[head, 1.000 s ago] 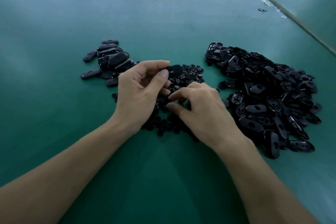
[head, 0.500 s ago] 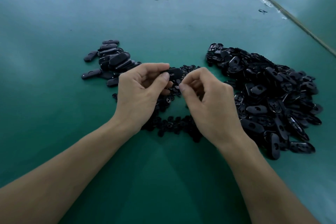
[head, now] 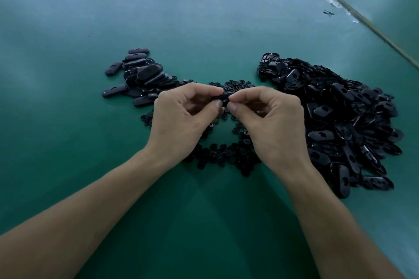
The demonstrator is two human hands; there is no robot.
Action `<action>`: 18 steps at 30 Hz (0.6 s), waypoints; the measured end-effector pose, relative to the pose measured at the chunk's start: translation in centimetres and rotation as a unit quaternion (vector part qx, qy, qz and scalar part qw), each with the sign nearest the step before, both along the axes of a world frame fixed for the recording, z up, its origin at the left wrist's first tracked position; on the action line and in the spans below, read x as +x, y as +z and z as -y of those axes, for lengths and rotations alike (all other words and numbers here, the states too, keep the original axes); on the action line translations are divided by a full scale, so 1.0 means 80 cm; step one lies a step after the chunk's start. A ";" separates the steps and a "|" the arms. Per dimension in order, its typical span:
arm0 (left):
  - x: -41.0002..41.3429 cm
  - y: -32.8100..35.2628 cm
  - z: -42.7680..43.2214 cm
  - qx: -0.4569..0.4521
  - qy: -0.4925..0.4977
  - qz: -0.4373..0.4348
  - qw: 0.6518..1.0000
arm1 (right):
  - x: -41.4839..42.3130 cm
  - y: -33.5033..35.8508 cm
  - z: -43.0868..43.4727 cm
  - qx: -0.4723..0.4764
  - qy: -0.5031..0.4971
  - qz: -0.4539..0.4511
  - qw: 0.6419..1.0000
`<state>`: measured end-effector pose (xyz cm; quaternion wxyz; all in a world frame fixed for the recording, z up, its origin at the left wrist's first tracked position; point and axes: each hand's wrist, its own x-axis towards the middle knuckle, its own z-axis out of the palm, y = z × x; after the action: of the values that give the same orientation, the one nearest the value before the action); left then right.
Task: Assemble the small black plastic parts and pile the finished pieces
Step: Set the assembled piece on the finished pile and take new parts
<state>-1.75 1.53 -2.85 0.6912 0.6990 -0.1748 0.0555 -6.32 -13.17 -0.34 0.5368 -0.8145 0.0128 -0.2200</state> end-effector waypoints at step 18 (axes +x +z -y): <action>-0.002 0.005 0.000 0.028 -0.019 0.019 0.999 | -0.002 0.001 -0.003 -0.050 -0.001 -0.025 0.998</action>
<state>-1.95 1.51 -2.46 0.6685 0.7137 -0.2029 0.0508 -6.51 -12.95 -0.25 0.4945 -0.8456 0.0160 -0.2008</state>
